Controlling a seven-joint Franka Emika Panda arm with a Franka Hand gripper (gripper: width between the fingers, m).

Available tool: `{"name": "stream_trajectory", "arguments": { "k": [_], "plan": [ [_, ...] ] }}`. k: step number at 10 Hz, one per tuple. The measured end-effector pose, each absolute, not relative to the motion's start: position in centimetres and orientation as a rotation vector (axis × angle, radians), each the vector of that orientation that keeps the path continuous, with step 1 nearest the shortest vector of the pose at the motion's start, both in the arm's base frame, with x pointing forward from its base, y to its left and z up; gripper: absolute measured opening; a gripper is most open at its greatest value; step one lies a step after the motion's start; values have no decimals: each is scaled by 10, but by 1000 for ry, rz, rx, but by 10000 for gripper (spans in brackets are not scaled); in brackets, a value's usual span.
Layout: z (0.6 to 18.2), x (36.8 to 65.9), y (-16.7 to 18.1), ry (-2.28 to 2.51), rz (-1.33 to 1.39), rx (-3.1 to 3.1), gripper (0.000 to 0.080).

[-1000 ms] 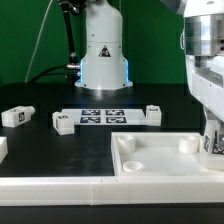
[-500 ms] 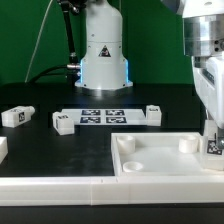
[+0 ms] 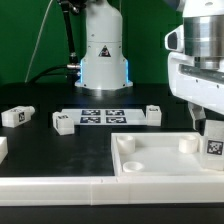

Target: Assemble one leg

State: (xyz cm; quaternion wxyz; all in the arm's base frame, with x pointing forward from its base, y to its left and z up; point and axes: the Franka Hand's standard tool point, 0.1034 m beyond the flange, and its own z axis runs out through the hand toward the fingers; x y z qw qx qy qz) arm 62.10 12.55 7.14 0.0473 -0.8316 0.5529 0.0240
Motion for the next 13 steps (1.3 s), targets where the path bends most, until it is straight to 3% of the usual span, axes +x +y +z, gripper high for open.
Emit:
{"name": "stream_trajectory", "arguments": {
  "k": [10, 11, 12, 13],
  "plan": [
    [73, 622, 122, 273, 27, -3087, 649],
    [73, 622, 122, 307, 28, -3084, 627],
    [73, 622, 122, 307, 28, -3084, 483],
    [73, 622, 122, 307, 28, -3084, 483]
  ]
}}
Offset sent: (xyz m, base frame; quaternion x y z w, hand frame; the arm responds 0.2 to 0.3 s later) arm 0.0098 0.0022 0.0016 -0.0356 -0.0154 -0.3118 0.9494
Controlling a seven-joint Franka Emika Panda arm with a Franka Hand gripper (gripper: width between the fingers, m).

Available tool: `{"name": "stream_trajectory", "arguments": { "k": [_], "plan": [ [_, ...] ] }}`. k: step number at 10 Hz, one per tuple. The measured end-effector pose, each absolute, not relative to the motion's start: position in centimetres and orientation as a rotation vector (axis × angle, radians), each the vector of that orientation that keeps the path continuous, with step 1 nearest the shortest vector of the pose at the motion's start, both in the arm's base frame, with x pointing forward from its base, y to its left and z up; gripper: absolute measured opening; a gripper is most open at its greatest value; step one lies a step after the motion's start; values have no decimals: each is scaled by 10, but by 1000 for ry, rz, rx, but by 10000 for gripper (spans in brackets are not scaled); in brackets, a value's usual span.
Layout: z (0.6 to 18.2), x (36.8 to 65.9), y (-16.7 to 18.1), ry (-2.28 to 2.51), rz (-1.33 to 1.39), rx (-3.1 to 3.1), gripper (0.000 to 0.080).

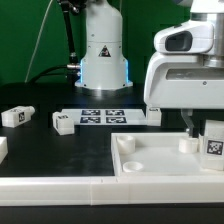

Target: Assemble one leg

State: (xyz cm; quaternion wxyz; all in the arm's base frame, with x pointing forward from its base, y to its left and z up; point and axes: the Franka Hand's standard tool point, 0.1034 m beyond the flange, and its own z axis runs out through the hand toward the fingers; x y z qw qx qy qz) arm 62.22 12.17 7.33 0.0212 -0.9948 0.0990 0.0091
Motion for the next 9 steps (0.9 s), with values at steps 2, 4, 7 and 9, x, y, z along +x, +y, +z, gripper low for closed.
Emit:
{"name": "stream_trajectory", "arguments": {
  "k": [2, 4, 7, 9],
  "plan": [
    [73, 622, 121, 336, 28, -3082, 290],
    [73, 622, 121, 374, 29, -3078, 290],
    [73, 623, 121, 698, 17, -3016, 290],
    [73, 623, 121, 1064, 19, -2899, 291]
  ]
}}
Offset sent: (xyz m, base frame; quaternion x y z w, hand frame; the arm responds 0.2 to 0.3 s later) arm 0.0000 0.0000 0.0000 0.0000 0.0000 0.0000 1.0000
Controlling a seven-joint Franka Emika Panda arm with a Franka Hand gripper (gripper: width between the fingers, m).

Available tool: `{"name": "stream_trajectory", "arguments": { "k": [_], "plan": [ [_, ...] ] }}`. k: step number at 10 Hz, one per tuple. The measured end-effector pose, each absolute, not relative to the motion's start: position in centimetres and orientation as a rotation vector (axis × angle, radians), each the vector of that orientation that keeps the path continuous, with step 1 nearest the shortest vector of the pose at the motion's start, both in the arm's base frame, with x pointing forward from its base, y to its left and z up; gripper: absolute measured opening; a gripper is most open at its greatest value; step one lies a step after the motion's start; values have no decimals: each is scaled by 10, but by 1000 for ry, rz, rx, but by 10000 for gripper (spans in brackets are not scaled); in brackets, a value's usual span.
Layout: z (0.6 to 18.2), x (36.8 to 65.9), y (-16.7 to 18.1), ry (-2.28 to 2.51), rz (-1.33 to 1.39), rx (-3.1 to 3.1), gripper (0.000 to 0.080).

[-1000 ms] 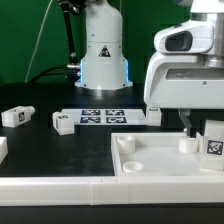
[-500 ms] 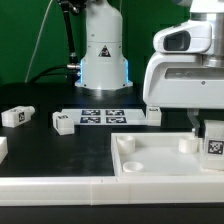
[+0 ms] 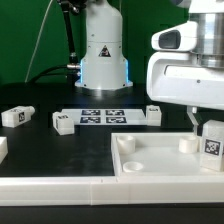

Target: Assemble one leg

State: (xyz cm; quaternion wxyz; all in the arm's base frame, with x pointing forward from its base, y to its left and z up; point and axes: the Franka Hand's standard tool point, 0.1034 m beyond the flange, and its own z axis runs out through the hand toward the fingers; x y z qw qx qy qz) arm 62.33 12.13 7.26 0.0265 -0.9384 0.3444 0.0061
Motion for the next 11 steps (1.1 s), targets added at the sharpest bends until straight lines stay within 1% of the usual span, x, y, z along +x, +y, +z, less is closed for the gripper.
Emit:
{"name": "stream_trajectory", "arguments": {
  "k": [3, 5, 7, 11],
  "plan": [
    [72, 625, 120, 1498, 4, -2674, 291],
    [72, 625, 120, 1918, 19, -2385, 291],
    [72, 625, 121, 2161, 21, -2169, 291],
    [73, 625, 121, 2458, 49, -1812, 291]
  ]
}}
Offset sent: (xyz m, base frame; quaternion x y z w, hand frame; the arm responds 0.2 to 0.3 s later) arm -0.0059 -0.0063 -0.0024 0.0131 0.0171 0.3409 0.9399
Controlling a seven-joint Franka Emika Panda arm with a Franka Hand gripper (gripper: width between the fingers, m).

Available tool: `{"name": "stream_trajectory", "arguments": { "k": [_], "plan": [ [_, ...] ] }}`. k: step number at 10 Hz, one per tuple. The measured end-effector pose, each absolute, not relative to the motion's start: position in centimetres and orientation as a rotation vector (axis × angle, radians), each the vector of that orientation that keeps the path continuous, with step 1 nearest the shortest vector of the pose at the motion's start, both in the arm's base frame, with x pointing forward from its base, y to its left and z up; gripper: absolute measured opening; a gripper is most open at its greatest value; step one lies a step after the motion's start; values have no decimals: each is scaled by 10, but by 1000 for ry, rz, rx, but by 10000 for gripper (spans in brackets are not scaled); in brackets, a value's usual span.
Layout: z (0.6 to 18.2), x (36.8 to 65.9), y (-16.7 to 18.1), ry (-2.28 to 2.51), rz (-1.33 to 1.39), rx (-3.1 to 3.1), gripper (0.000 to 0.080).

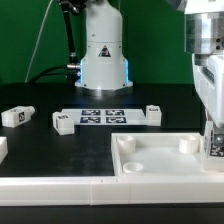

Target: Assemble one leg

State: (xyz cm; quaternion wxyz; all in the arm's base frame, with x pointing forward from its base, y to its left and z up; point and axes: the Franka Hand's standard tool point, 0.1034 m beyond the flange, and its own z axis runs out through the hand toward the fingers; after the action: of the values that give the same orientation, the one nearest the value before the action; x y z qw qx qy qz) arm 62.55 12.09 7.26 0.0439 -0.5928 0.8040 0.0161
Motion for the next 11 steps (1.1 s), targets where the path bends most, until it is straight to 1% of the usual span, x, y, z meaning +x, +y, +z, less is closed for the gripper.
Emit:
{"name": "stream_trajectory", "arguments": {
  "k": [2, 3, 4, 5, 6, 7, 8, 11],
  "plan": [
    [73, 626, 121, 2502, 67, -1733, 291],
    [73, 626, 121, 2452, 62, -1803, 291],
    [72, 626, 121, 2422, 60, -1843, 404],
    [72, 626, 121, 2396, 58, -1876, 539],
    [72, 626, 120, 2356, 55, -1925, 539],
    [72, 626, 120, 2236, 52, -2064, 629],
    [73, 625, 120, 2082, 50, -2222, 643],
    [74, 624, 121, 1675, 40, -2558, 649]
  ]
}}
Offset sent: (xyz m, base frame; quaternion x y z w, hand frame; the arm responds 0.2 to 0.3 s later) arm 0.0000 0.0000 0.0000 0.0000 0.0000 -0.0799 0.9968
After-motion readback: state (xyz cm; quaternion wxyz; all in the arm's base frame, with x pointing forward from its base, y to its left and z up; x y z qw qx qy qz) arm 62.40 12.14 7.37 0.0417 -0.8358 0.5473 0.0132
